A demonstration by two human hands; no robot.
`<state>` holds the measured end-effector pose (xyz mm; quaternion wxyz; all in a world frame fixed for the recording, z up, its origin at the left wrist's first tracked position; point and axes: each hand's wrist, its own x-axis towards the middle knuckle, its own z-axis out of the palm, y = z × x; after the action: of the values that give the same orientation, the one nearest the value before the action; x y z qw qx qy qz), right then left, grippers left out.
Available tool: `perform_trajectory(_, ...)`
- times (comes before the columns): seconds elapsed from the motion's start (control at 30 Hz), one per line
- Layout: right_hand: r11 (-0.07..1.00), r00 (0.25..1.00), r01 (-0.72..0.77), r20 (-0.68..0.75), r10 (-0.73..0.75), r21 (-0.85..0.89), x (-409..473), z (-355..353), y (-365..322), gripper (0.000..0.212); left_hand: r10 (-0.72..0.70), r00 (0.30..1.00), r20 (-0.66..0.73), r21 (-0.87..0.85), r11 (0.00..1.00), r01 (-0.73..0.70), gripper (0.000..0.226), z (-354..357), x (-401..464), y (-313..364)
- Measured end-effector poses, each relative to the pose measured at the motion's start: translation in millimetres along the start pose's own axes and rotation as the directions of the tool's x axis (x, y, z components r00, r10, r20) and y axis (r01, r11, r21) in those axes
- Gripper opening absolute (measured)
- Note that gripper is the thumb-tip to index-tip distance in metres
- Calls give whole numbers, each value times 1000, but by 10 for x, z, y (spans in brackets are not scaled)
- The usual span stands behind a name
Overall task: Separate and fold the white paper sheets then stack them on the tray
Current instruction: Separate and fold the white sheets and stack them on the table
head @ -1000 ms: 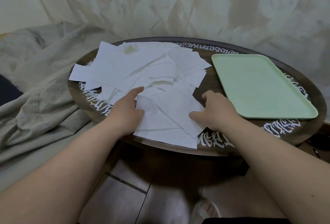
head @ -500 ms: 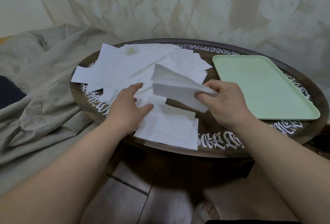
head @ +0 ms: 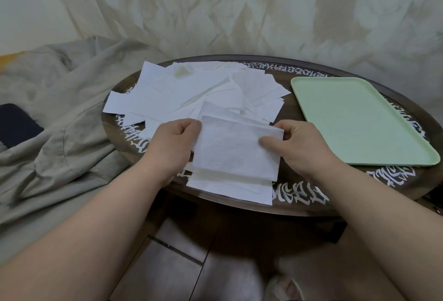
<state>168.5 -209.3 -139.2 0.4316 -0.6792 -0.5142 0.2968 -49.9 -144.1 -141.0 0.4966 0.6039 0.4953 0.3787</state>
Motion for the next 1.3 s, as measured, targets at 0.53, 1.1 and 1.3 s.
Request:
perform_trajectory(0.53,900,980,-192,33,195,391,-6,-5,-26,11,-303,936,177,-71,945,320,29,28,-13,41)
perform_trajectory(1.1,779,915,397,280,-292,-486,-102,256,-143,48,-268,960,74,-152,949,277,18,55,-57,100)
perform_trajectory(1.3,840,917,381,273,-290,-387,-112,316,-100,7,-296,944,143,-161,934,317,22,26,-94,130)
